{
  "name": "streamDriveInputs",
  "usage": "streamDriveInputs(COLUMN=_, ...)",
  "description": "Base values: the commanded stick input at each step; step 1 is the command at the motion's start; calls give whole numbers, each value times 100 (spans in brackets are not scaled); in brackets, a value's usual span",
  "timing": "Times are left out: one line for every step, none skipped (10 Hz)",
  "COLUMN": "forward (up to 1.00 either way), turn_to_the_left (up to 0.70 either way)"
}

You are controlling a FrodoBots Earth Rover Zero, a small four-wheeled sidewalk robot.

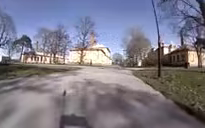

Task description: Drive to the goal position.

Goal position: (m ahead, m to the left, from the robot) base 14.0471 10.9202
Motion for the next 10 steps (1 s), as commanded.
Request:
streamDriveInputs(forward=85, turn_to_the_left=0)
streamDriveInputs(forward=85, turn_to_the_left=0)
streamDriveInputs(forward=85, turn_to_the_left=0)
streamDriveInputs(forward=85, turn_to_the_left=0)
streamDriveInputs(forward=85, turn_to_the_left=0)
streamDriveInputs(forward=85, turn_to_the_left=0)
streamDriveInputs(forward=85, turn_to_the_left=0)
streamDriveInputs(forward=85, turn_to_the_left=0)
streamDriveInputs(forward=85, turn_to_the_left=0)
streamDriveInputs(forward=85, turn_to_the_left=0)
